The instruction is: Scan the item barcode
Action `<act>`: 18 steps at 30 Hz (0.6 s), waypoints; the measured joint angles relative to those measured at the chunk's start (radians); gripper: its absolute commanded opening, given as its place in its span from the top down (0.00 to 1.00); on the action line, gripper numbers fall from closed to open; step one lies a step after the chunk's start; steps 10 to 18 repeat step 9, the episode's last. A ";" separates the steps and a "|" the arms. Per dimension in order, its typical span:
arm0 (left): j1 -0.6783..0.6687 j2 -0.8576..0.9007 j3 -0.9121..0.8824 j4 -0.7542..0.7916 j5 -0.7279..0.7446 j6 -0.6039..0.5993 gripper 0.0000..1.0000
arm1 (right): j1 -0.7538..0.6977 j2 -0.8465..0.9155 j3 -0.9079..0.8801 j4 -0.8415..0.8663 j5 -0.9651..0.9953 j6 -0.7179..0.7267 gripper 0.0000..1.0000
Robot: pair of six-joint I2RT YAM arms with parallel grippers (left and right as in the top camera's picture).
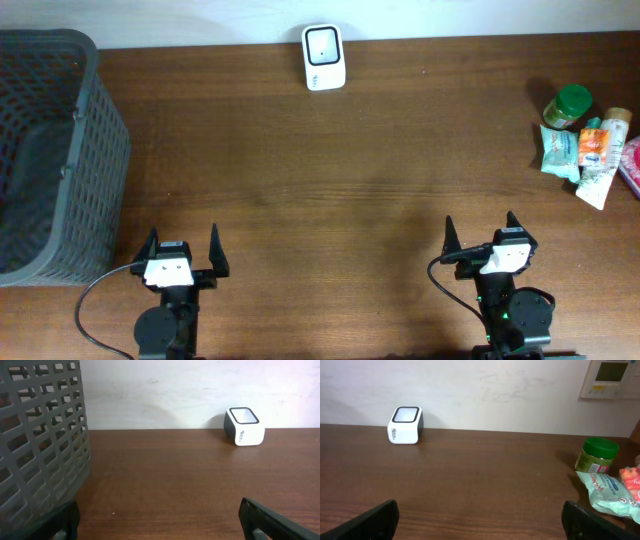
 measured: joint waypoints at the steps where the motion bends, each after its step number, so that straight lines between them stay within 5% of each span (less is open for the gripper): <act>1: 0.000 0.000 0.000 0.000 0.000 0.000 0.01 | 0.000 0.000 0.000 0.000 0.000 0.000 0.01; 18: 0.000 0.000 0.000 0.000 0.000 0.000 0.01 | 0.000 0.000 0.000 0.000 0.000 0.000 0.01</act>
